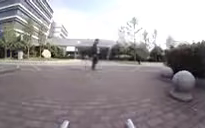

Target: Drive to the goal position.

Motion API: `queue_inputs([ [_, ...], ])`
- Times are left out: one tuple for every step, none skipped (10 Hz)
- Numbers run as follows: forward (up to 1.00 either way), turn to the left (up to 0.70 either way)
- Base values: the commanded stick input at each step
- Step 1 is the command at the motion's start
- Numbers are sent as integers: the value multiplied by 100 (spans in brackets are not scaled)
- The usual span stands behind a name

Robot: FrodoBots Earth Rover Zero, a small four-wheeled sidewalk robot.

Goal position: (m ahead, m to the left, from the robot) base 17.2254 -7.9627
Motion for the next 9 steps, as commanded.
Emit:
queue_inputs([
  [70,-14],
  [70,-14],
  [70,-14],
  [70,-14],
  [70,-14],
  [70,-14],
  [70,-14],
  [70,-14],
  [70,-14],
])
